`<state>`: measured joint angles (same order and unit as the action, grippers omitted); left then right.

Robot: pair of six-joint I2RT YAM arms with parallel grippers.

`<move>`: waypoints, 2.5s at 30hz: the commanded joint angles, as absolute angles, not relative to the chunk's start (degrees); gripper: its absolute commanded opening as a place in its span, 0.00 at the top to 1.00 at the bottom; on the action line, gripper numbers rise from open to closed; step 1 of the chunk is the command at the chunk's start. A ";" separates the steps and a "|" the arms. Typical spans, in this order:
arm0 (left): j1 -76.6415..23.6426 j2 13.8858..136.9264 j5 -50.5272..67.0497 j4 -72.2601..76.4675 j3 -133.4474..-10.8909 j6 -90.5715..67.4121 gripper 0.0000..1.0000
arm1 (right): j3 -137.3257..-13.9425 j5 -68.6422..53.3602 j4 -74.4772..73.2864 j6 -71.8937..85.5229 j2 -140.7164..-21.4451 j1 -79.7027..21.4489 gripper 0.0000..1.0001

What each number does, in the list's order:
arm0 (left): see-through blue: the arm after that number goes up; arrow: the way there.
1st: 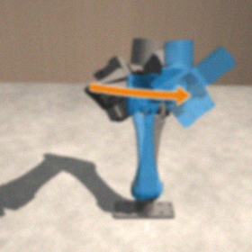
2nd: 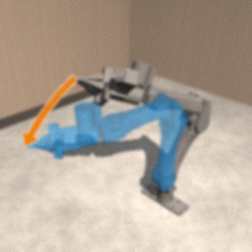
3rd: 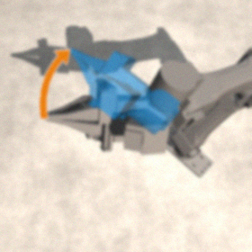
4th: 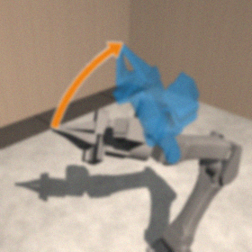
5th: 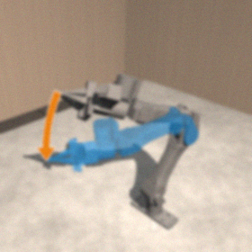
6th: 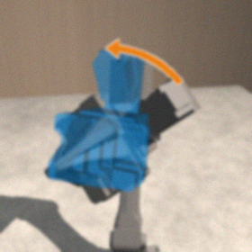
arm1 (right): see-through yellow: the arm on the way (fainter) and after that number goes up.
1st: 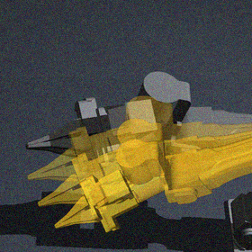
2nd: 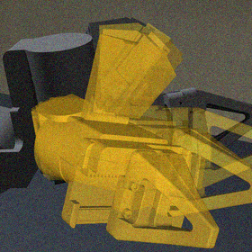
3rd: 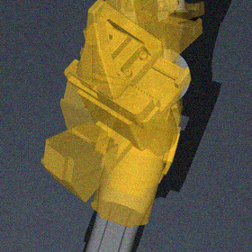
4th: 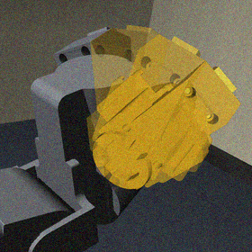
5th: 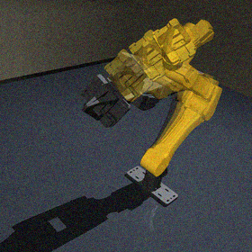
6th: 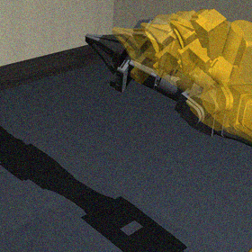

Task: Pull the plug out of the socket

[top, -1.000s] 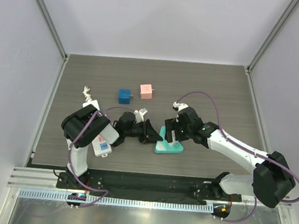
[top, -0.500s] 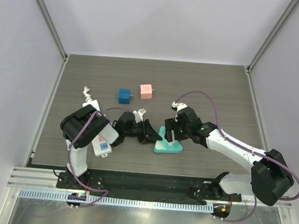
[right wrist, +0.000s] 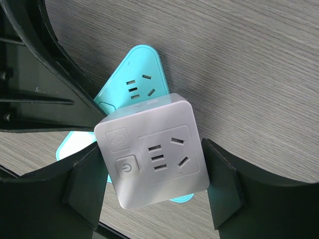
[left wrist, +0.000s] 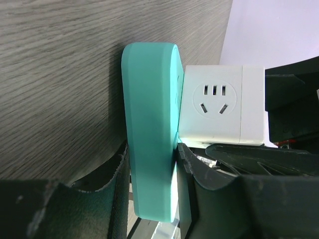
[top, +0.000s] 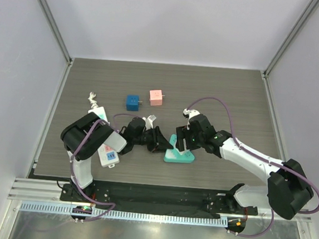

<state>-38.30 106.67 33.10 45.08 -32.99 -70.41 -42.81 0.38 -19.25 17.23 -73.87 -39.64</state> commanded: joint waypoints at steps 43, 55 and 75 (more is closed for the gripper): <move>-39.81 106.26 25.66 31.55 -35.33 -61.96 1.00 | -51.06 -8.88 -20.30 20.57 -68.56 -34.37 0.99; -39.73 106.44 25.84 31.29 -35.68 -61.88 1.00 | -50.89 -10.37 -21.36 20.48 -68.29 -30.94 0.99; -39.73 106.17 25.58 30.85 -35.42 -61.79 1.00 | -47.37 -22.93 -20.22 22.32 -65.39 -19.60 0.99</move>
